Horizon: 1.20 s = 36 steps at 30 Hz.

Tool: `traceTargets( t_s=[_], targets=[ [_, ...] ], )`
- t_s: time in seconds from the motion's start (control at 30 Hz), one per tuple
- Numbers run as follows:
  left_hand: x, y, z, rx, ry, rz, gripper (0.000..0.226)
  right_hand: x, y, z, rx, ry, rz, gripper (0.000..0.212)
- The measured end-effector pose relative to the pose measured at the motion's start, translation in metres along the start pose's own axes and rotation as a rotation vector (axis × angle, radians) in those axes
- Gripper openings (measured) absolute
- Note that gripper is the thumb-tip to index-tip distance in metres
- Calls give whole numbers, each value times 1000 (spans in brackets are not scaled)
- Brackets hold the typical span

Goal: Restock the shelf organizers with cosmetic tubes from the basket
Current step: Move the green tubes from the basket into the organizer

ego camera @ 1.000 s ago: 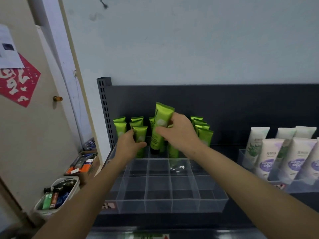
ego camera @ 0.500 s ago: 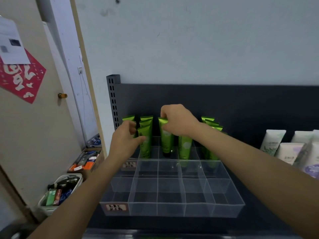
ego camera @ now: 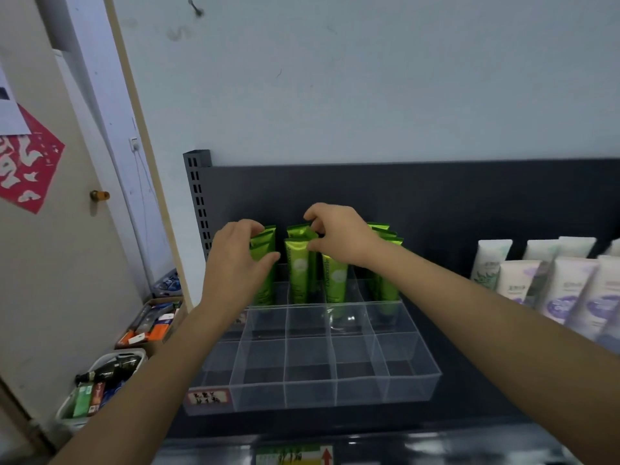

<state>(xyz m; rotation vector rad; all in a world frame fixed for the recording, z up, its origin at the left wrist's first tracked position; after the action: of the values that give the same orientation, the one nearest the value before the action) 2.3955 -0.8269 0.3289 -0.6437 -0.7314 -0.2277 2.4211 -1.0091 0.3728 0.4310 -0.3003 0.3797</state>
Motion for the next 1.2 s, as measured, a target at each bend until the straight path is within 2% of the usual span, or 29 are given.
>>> traceTargets(
  t_s=[0.2, 0.33, 0.6, 0.83, 0.97, 1.1, 1.2],
  targets=[
    [-14, -43, -6, -24, 57, -110, 43, -43, -11, 27, 220, -131, -64, 54],
    [-30, -90, -20, -164, 159, -141, 42, -91, -38, 49, 296, -244, -145, 49],
    [-75, -197, -78, -332, 327, -309, 46, -214, -111, 94, 225, -395, -312, 40],
    [-135, -299, -142, -528, 527, -467, 43, -347, -181, 124, 189, -482, -572, 33],
    [-177, -353, -180, -600, 680, -486, 41, -424, -227, 129, 179, -497, -755, 30],
    [-220, -401, -226, -617, 835, -559, 41, -498, -274, 124, 188, -479, -948, 31],
    [-258, -425, -270, -566, 1016, -552, 42, -556, -306, 108, 218, -397, -1130, 27]
  ],
)
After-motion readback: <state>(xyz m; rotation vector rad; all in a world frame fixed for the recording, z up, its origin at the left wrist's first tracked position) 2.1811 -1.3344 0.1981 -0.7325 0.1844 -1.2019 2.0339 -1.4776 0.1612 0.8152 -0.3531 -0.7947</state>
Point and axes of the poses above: each hand's wrist, its own x-axis towards the middle knuckle, its own z-axis out of the back of the hand, y = z × x, the point moved 1 cm from there along x, towards the middle knuckle, and after that the axes turned 2 degrees about -x, right-handed, at the moved point
